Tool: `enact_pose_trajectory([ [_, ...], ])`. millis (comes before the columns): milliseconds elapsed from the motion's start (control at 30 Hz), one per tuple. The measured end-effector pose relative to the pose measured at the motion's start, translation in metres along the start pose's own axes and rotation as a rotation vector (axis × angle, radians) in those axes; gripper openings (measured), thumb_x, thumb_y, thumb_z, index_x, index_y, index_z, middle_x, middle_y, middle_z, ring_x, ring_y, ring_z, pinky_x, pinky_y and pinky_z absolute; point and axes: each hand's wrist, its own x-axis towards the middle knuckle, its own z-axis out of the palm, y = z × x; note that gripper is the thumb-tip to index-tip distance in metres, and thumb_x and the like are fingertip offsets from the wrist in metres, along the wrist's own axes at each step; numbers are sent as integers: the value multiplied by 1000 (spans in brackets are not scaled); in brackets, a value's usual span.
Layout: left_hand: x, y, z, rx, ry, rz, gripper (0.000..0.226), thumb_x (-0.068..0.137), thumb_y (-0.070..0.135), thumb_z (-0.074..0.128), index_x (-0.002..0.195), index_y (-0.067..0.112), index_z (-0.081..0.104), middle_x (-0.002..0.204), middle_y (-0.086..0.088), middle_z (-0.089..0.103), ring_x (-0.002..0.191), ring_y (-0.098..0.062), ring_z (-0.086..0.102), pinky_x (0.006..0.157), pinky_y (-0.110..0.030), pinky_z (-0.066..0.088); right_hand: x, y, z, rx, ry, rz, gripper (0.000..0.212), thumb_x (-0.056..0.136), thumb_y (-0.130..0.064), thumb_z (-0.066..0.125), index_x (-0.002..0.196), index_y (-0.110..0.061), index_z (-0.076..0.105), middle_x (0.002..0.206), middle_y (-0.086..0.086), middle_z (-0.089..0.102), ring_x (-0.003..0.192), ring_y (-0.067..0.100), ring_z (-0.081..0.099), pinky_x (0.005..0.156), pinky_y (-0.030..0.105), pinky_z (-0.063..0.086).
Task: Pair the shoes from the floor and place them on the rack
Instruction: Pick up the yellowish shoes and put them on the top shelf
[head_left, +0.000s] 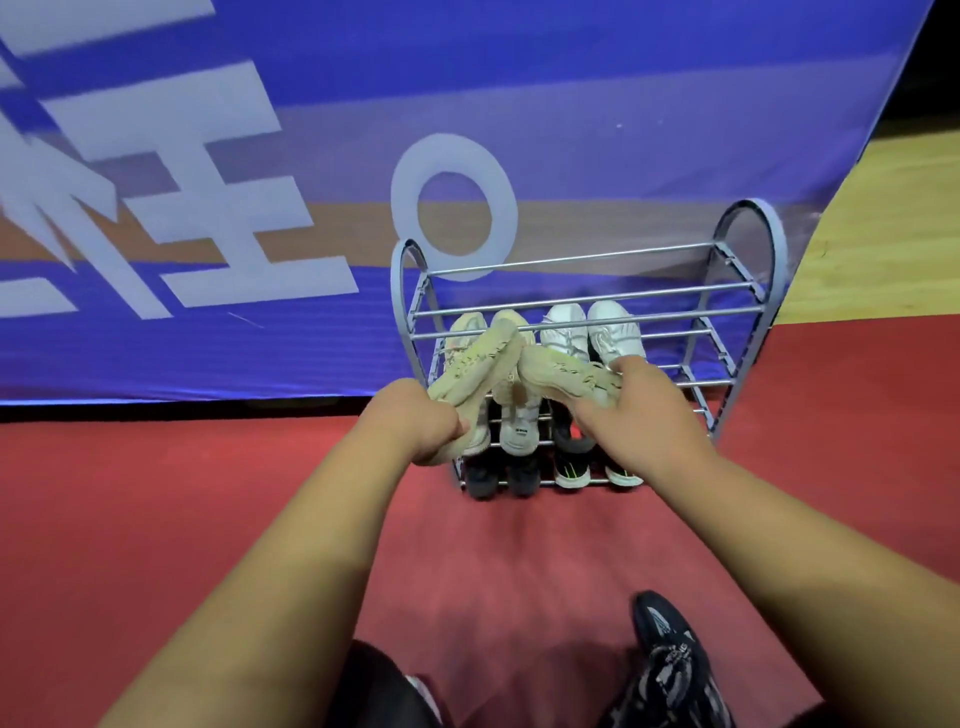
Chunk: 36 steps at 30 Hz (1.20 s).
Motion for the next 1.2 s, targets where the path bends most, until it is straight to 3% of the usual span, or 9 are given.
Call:
enact_pose_trajectory([
  [100, 14, 10, -8, -44, 102, 18, 34, 80, 40, 75, 78, 13, 55, 77, -4, 61, 65, -18, 56, 48, -28, 33, 15, -10, 5, -4, 77, -84, 66, 77, -50, 69, 130, -13, 59, 119, 10, 65, 112, 33, 59, 96, 43, 51],
  [167, 27, 18, -10, -82, 163, 36, 32, 81, 42, 73, 80, 16, 55, 81, -3, 62, 67, -17, 56, 49, -28, 33, 28, -16, 7, 17, 144, -106, 68, 78, -49, 66, 135, -12, 57, 124, 11, 63, 117, 35, 57, 103, 47, 49],
  [267, 50, 30, -8, -100, 278, 68, 34, 83, 46, 70, 91, 14, 61, 80, 0, 57, 70, -23, 55, 52, -29, 35, 56, -28, 16, 52, 192, -102, 66, 82, -47, 67, 136, -11, 55, 128, 15, 60, 120, 39, 54, 104, 51, 46],
  [333, 69, 38, -4, -66, 350, 66, 41, 86, 45, 67, 106, 9, 62, 91, -5, 60, 80, -29, 58, 57, -31, 39, 79, -38, 26, 46, 192, -71, 62, 87, -42, 69, 138, -9, 54, 131, 18, 58, 122, 42, 52, 106, 52, 43],
  [600, 144, 62, 19, 105, 460, 89, 80, 102, 54, 46, 147, -12, 34, 130, -19, 55, 116, -37, 58, 77, -46, 53, 162, -66, 78, -22, 142, -20, 48, 95, -37, 62, 131, -5, 56, 125, 20, 54, 116, 43, 49, 102, 49, 40],
  [800, 182, 66, 33, 237, 488, 108, 81, 103, 57, 41, 147, -10, 34, 128, -18, 58, 114, -33, 61, 62, -39, 44, 199, -76, 107, 15, 132, 28, 51, 95, -37, 64, 127, 1, 57, 128, 21, 52, 119, 42, 48, 99, 46, 41],
  [967, 194, 58, 44, 198, 498, 104, 90, 99, 65, 44, 152, -6, 28, 140, -17, 52, 125, -32, 54, 79, -43, 55, 197, -70, 126, 20, -46, -5, 73, 81, -49, 75, 134, -5, 50, 132, 18, 46, 126, 41, 44, 102, 44, 42],
  [1067, 193, 48, 49, 88, 480, 176, 86, 95, 55, 59, 152, -1, 29, 143, -16, 48, 130, -32, 48, 91, -44, 52, 192, -58, 125, 0, -42, -74, 67, 77, -43, 72, 131, -10, 51, 126, 15, 48, 122, 39, 47, 98, 42, 44],
  [1200, 191, 39, 52, -86, 500, 224, 74, 90, 49, 71, 143, 8, 40, 136, -10, 53, 126, -31, 49, 91, -44, 50, 189, -57, 118, 72, -38, -117, 57, 75, -53, 73, 118, -18, 59, 114, 9, 55, 111, 32, 56, 97, 44, 53],
])
